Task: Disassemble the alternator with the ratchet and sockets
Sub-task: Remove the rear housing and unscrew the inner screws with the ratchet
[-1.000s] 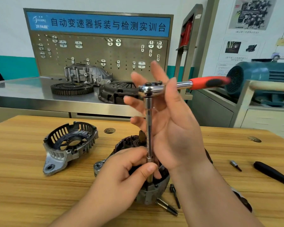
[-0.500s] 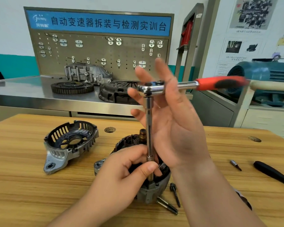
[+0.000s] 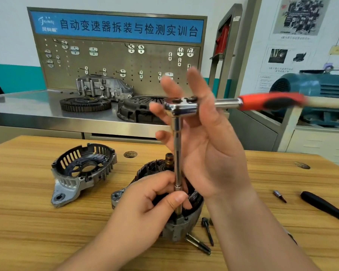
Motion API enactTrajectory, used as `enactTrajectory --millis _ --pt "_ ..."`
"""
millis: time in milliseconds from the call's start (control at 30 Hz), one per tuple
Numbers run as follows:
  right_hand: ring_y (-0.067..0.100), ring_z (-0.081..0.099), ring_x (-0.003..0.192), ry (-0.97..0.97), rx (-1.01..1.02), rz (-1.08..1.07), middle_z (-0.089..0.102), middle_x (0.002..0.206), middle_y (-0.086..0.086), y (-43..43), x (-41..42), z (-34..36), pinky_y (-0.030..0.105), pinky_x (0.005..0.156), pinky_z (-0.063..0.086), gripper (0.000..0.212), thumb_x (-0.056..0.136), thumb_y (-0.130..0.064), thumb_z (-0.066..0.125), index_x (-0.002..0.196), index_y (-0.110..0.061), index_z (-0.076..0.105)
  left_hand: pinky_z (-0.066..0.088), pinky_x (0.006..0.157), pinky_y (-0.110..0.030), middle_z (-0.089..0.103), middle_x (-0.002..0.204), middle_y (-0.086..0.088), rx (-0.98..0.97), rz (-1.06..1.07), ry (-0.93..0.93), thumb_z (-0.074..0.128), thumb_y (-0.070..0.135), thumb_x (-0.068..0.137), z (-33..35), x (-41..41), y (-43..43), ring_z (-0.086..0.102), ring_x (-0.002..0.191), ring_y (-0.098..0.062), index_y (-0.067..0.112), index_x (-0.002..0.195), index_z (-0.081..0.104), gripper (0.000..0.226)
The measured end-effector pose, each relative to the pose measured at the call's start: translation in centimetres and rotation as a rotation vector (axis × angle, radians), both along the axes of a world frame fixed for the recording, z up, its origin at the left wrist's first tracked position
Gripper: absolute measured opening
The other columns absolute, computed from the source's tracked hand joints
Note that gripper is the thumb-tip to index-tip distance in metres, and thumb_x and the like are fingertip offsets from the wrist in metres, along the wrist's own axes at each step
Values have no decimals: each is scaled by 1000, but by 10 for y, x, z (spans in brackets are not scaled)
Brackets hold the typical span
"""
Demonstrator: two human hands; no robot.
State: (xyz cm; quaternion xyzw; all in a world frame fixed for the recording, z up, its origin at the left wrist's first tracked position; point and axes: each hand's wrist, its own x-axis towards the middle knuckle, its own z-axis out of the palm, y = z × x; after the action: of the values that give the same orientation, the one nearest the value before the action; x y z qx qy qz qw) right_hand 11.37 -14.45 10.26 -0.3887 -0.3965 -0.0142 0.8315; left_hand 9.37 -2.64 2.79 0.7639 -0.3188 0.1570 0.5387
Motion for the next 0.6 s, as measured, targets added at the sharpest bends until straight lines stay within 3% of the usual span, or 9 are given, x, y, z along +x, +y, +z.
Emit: enactTrajectory --millis 67,167,300,400,533,600 --pt "18 60 107 -88 -10 -21 63 121 -5 -2 -2 3 31 79 50 27 82 -25 56 103 -33 71 50 75 -23 73 79 10 -8 14 7 52 43 81 -1 0 -1 68 81 -9 28 92 63 21" --pt "22 61 104 -49 9 37 62 124 -5 -3 -1 2 31 79 49 29 85 -30 52 110 -30 67 48 72 -15 73 77 10 -15 19 1 54 43 82 -1 0 -1 67 78 -7 28 89 64 20" --pt "20 70 81 112 -53 93 73 100 0 -7 3 -3 28 70 53 49 90 -51 34 120 -21 58 51 77 -29 73 84 12 34 0 -38 48 42 87 0 -1 -1 68 84 -15 25 92 67 26" --pt "15 70 75 119 -97 11 75 95 1 -7 3 -3 24 62 52 53 85 -54 39 120 -20 58 50 78 -22 73 83 12 35 -24 -28 50 40 86 1 0 0 68 85 -10 27 93 65 21" --pt "20 61 98 -73 -70 -159 66 119 -2 -7 0 1 26 69 52 27 85 -30 56 109 -32 67 47 74 -12 73 78 12 -4 12 8 58 36 84 0 0 0 67 82 -4 24 88 64 14" --pt "17 61 104 -181 -112 -245 59 128 -4 -9 -1 4 27 72 51 30 90 -16 53 112 -34 63 44 74 -6 73 76 15 -9 56 4 60 30 83 -1 0 0 67 81 0 29 88 62 5"
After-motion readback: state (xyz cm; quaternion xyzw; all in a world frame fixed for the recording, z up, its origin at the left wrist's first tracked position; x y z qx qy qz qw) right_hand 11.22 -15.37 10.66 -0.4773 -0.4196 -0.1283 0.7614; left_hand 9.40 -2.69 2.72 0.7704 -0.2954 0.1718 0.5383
